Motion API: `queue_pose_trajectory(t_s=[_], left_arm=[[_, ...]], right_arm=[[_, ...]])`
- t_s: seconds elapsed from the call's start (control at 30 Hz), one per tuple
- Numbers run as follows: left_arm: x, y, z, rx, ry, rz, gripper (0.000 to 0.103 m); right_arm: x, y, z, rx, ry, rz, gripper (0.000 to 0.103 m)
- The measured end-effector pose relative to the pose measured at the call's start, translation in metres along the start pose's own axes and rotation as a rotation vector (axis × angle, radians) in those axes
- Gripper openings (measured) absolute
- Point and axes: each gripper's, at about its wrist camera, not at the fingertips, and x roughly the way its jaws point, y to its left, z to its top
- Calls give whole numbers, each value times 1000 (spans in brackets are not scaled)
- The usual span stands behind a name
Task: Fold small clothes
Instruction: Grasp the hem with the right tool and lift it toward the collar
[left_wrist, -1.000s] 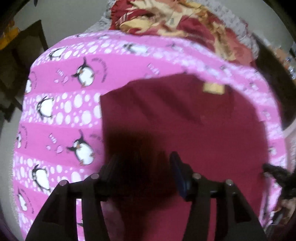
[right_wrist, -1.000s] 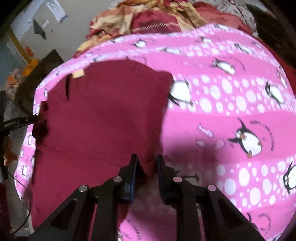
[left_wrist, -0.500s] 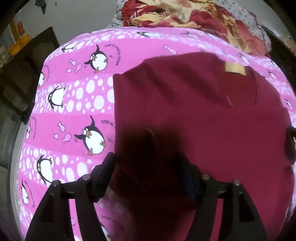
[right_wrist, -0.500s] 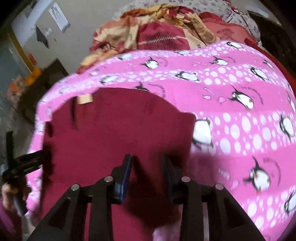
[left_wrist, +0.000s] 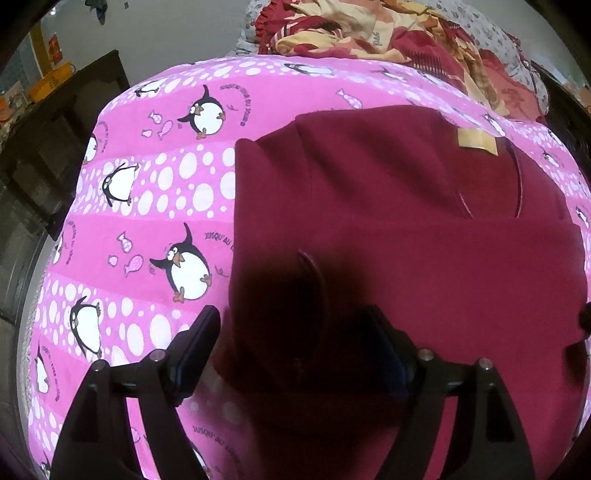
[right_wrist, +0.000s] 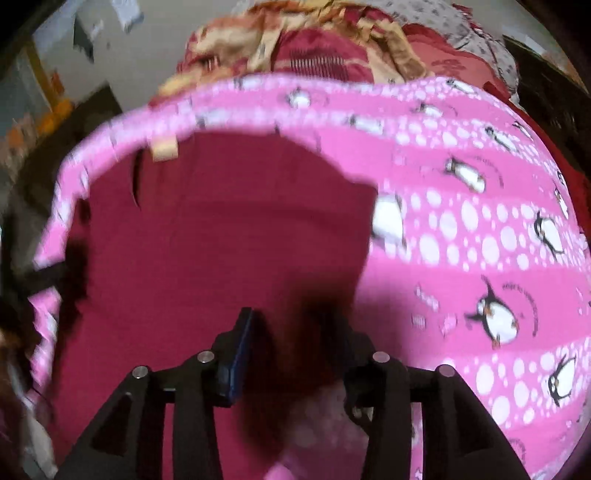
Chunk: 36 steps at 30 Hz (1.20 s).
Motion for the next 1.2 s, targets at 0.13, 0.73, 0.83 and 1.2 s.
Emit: queue_pose_trajectory(t_s=[0.13, 0.73, 0.83, 1.2], left_arm=[[-13, -2, -6, 24, -8, 12, 79], [-61, 44, -91, -16, 38, 1, 79], [-72, 52, -112, -37, 47, -22, 79], [-91, 66, -162, -35, 88, -25, 79]], right_arm=[[-7, -14, -6, 91, 2, 53, 50], [-50, -4, -58, 81, 23, 163, 63], [-65, 9, -76, 37, 48, 231, 64], [-63, 30, -125, -56, 51, 159, 8]])
